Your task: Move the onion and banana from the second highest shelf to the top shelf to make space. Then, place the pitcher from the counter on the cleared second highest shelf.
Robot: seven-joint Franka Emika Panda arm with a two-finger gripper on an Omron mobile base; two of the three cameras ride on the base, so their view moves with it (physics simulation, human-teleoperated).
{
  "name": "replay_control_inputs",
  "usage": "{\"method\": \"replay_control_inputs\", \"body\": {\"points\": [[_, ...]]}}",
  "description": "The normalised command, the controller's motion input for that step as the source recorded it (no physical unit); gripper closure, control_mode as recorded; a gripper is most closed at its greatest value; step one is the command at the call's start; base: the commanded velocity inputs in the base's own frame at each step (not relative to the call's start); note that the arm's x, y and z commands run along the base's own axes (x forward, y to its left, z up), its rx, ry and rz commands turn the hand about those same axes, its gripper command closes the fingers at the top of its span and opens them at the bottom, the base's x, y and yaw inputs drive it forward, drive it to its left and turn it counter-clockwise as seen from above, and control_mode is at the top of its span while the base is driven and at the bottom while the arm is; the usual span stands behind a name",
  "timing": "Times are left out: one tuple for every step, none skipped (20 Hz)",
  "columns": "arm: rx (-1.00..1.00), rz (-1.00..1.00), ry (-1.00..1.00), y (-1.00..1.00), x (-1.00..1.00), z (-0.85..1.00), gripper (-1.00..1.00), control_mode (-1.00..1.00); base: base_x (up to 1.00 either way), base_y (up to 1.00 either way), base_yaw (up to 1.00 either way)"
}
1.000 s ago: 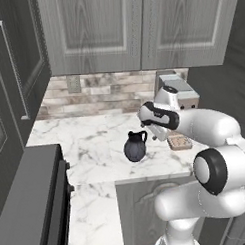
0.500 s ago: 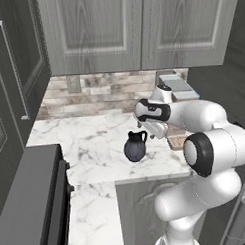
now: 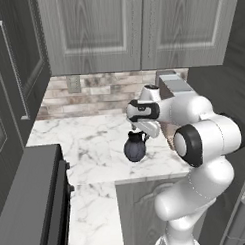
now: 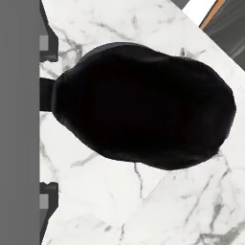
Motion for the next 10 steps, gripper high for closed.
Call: {"method": "replay_control_inputs", "body": {"points": [[-0.03, 0.04, 0.01, 0.0, 0.29, -0.23, -1.0, -1.0, 0.0, 0.0, 0.0], [-0.02, 0.04, 0.0, 0.0, 0.29, -0.21, -1.0, -1.0, 0.0, 0.0, 0.0], [-0.02, 0.04, 0.0, 0.0, 0.26, -0.2, -1.0, -1.0, 0.0, 0.0, 0.0], [-0.01, 0.05, 0.0, 0.0, 0.21, -0.19, -1.0, -1.0, 0.0, 0.0, 0.0], [-0.02, 0.05, 0.0, 0.0, 0.14, -0.23, -1.0, -1.0, 0.0, 0.0, 0.0], [-0.03, 0.06, 0.0, 0.0, 0.09, -0.25, -1.0, -1.0, 0.0, 0.0, 0.0], [-0.03, 0.06, 0.0, 0.0, 0.05, -0.26, -1.0, -1.0, 0.0, 0.0, 0.0], [-0.04, 0.06, 0.0, 0.0, 0.03, -0.28, -1.0, -1.0, 0.0, 0.0, 0.0], [-0.04, 0.06, 0.0, 0.0, 0.0, -0.28, -1.0, -1.0, 0.0, 0.0, 0.0], [-0.06, 0.06, 0.0, 0.0, 0.0, -0.28, -1.0, -1.0, 0.0, 0.0, 0.0]]}}
